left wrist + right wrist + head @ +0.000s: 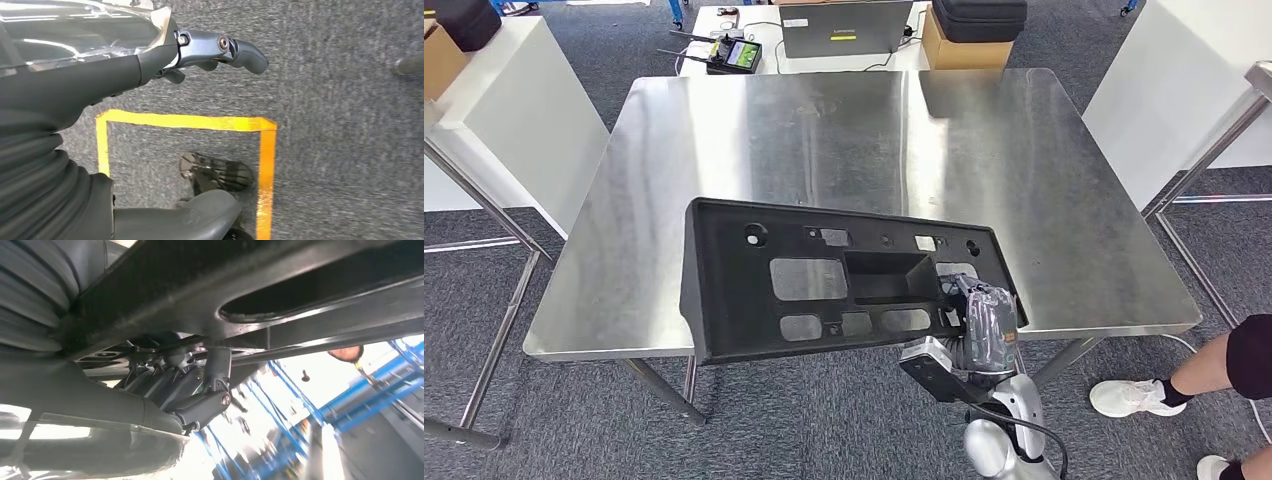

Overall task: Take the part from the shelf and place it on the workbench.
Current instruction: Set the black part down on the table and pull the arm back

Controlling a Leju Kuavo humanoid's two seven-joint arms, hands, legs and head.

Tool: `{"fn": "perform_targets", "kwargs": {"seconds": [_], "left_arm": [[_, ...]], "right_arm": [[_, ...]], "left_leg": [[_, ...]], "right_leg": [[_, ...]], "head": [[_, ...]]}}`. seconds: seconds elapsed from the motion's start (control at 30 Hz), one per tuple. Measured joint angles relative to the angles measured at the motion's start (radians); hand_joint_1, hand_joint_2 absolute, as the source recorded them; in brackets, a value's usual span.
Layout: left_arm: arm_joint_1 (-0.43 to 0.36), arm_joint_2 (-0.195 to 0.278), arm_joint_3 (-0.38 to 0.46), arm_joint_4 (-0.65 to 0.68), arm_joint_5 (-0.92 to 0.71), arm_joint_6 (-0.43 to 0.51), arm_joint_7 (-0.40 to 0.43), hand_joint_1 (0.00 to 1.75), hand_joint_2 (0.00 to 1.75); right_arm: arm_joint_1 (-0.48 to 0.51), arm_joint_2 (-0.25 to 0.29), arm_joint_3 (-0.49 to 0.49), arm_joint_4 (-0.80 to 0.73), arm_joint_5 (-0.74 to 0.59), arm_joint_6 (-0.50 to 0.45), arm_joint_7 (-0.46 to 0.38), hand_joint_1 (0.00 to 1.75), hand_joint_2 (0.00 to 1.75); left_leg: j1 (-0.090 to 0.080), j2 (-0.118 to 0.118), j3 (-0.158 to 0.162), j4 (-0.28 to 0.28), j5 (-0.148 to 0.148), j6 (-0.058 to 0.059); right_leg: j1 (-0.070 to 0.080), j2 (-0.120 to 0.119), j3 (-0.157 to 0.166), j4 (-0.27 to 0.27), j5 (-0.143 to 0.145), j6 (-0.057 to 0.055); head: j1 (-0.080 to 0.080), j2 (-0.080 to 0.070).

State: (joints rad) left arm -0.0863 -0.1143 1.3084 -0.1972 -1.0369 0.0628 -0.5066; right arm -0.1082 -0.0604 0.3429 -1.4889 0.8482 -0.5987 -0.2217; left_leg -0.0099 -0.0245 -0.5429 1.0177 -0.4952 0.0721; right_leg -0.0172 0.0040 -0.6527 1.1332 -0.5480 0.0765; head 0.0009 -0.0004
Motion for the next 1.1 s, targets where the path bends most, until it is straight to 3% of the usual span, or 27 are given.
{"fn": "perform_targets", "kwargs": {"seconds": [0.03, 0.07, 0.1, 0.13, 0.2, 0.27, 0.37, 0.4, 0.43, 0.5, 0.57, 0.63, 0.73, 0.83, 0.9, 0.93, 1.0, 1.07, 1.1], "left_arm": [[-0.001, -0.001, 0.000, 0.000, 0.000, 0.006, -0.004, 0.00, 1.75], [-0.002, -0.001, 0.000, 0.000, -0.001, 0.013, -0.010, 0.00, 1.75], [-0.004, -0.002, 0.000, 0.000, -0.001, 0.018, -0.014, 0.00, 1.75], [-0.007, -0.003, 0.000, 0.000, -0.003, 0.021, -0.018, 0.00, 1.75], [-0.014, -0.005, 0.000, 0.000, -0.009, 0.023, -0.021, 0.00, 1.75], [-0.018, -0.007, -0.001, 0.000, -0.018, 0.022, -0.020, 0.00, 1.75], [-0.019, -0.009, -0.004, 0.001, -0.034, 0.015, -0.011, 0.00, 1.75], [-0.019, -0.009, -0.005, 0.001, -0.039, 0.012, -0.008, 0.00, 1.75], [-0.019, -0.008, -0.007, 0.001, -0.042, 0.010, -0.007, 0.00, 1.75], [-0.019, -0.008, -0.009, 0.001, -0.048, 0.008, -0.005, 0.00, 1.75], [-0.020, -0.007, -0.011, 0.001, -0.051, 0.007, -0.004, 0.00, 1.75], [-0.020, -0.006, -0.012, 0.001, -0.052, 0.007, -0.003, 0.00, 1.75], [-0.018, -0.006, -0.013, 0.001, -0.052, 0.006, -0.002, 0.00, 1.75], [-0.020, -0.005, -0.015, 0.001, -0.059, 0.001, -0.003, 0.00, 1.75], [-0.021, -0.004, -0.019, 0.001, -0.067, -0.004, -0.004, 0.00, 1.75], [-0.021, -0.004, -0.022, 0.001, -0.071, -0.007, -0.004, 0.00, 1.75], [-0.021, -0.004, -0.029, 0.001, -0.075, -0.011, -0.004, 0.00, 1.75], [-0.022, -0.004, -0.033, 0.001, -0.079, -0.013, -0.004, 0.00, 1.75], [-0.021, -0.003, -0.033, 0.001, -0.081, -0.014, -0.003, 0.00, 1.75]], "right_arm": [[-0.010, 0.003, 0.004, 0.012, 0.075, -0.023, 0.024, 1.75, 1.75], [-0.023, 0.007, 0.009, 0.026, 0.156, -0.044, 0.050, 1.75, 1.75], [-0.040, 0.013, 0.015, 0.043, 0.238, -0.061, 0.078, 1.75, 1.75], [-0.064, 0.021, 0.021, 0.062, 0.309, -0.071, 0.103, 1.75, 1.75], [-0.118, 0.038, 0.038, 0.110, 0.414, -0.078, 0.146, 1.75, 1.75], [-0.187, 0.060, 0.060, 0.189, 0.488, -0.077, 0.184, 1.75, 1.75], [-0.309, 0.105, 0.092, 0.356, 0.575, -0.059, 0.251, 1.75, 1.75], [-0.346, 0.119, 0.099, 0.412, 0.598, -0.051, 0.273, 1.75, 1.75], [-0.379, 0.132, 0.105, 0.466, 0.615, -0.046, 0.291, 1.75, 1.75], [-0.433, 0.154, 0.114, 0.559, 0.633, -0.043, 0.311, 1.75, 1.75], [-0.473, 0.170, 0.120, 0.625, 0.637, -0.046, 0.315, 1.75, 1.75], [-0.498, 0.181, 0.124, 0.669, 0.637, -0.047, 0.316, 1.75, 1.75], [-0.518, 0.188, 0.129, 0.712, 0.641, -0.047, 0.318, 1.75, 1.75], [-0.542, 0.189, 0.134, 0.762, 0.677, -0.032, 0.366, 1.75, 1.75], [-0.568, 0.188, 0.144, 0.821, 0.705, -0.011, 0.431, 1.75, 1.75], [-0.582, 0.186, 0.152, 0.852, 0.711, 0.000, 0.464, 1.75, 1.75], [-0.614, 0.178, 0.170, 0.910, 0.717, 0.019, 0.519, 1.75, 1.75], [-0.648, 0.169, 0.184, 0.961, 0.718, 0.037, 0.560, 0.87, 1.75], [-0.662, 0.165, 0.189, 0.983, 0.718, 0.042, 0.574, 0.44, 1.75]], "left_leg": [[-0.002, -0.001, 0.008, 0.002, -0.011, -0.005], [-0.004, -0.001, 0.012, 0.005, -0.020, -0.010], [-0.006, 0.000, 0.014, 0.008, -0.026, -0.016], [-0.006, 0.001, 0.016, 0.010, -0.030, -0.020], [-0.003, 0.006, 0.004, 0.033, -0.032, -0.029], [0.003, 0.010, -0.052, 0.123, -0.044, -0.042], [0.016, 0.016, -0.174, 0.284, -0.096, -0.063], [0.019, 0.017, -0.198, 0.294, -0.093, -0.066], [0.021, 0.018, -0.203, 0.269, -0.067, -0.068], [0.023, 0.021, -0.169, 0.144, 0.027, -0.064], [0.020, 0.023, -0.131, 0.041, 0.067, -0.054], [0.015, 0.022, -0.119, 0.020, 0.063, -0.042], [0.018, 0.021, -0.105, 0.007, 0.081, -0.023], [0.015, 0.021, -0.098, 0.001, 0.079, -0.009], [0.010, 0.018, -0.097, 0.001, 0.076, -0.005], [0.008, 0.015, -0.096, 0.002, 0.075, -0.004], [0.003, 0.010, -0.093, 0.002, 0.073, -0.004], [-0.003, 0.008, -0.092, 0.004, 0.069, -0.008], [-0.004, 0.008, -0.092, 0.005, 0.067, -0.011]], "right_leg": [[0.000, -0.003, 0.004, -0.048, 0.048, 0.002], [0.001, -0.004, 0.009, -0.079, 0.088, -0.004], [0.002, -0.005, 0.011, -0.093, 0.108, -0.019], [0.002, -0.004, 0.015, -0.095, 0.111, -0.037], [-0.004, -0.002, 0.026, -0.103, 0.114, -0.055], [-0.010, -0.001, 0.039, -0.110, 0.111, -0.064], [-0.009, 0.003, 0.050, -0.111, 0.101, -0.077], [-0.009, 0.003, 0.055, -0.111, 0.097, -0.079], [-0.009, 0.003, 0.061, -0.111, 0.093, -0.080], [-0.009, 0.003, 0.074, -0.112, 0.084, -0.078], [-0.004, 0.004, 0.079, -0.111, 0.076, -0.070], [0.002, 0.004, 0.079, -0.112, 0.070, -0.059], [0.007, 0.001, 0.066, -0.087, 0.050, -0.047], [0.007, -0.001, -0.022, 0.078, -0.014, -0.055], [0.007, -0.001, -0.076, 0.160, -0.027, -0.053], [0.007, -0.001, -0.078, 0.147, -0.012, -0.047], [0.009, -0.002, -0.031, 0.025, 0.049, -0.040], [0.014, -0.002, 0.021, -0.091, 0.097, -0.047], [0.016, -0.003, 0.033, -0.116, 0.107, -0.052]], "head": [[0.001, 0.000], [0.003, 0.000], [0.004, 0.000], [0.003, 0.000], [0.002, 0.000], [0.001, 0.000], [-0.001, 0.000], [-0.002, 0.000], [-0.003, 0.000], [-0.003, 0.000], [-0.004, 0.000], [-0.005, 0.000], [-0.003, 0.000], [-0.001, 0.000], [-0.001, 0.000], [-0.001, 0.000], [-0.001, 0.000], [-0.002, 0.000], [-0.003, 0.000]]}}
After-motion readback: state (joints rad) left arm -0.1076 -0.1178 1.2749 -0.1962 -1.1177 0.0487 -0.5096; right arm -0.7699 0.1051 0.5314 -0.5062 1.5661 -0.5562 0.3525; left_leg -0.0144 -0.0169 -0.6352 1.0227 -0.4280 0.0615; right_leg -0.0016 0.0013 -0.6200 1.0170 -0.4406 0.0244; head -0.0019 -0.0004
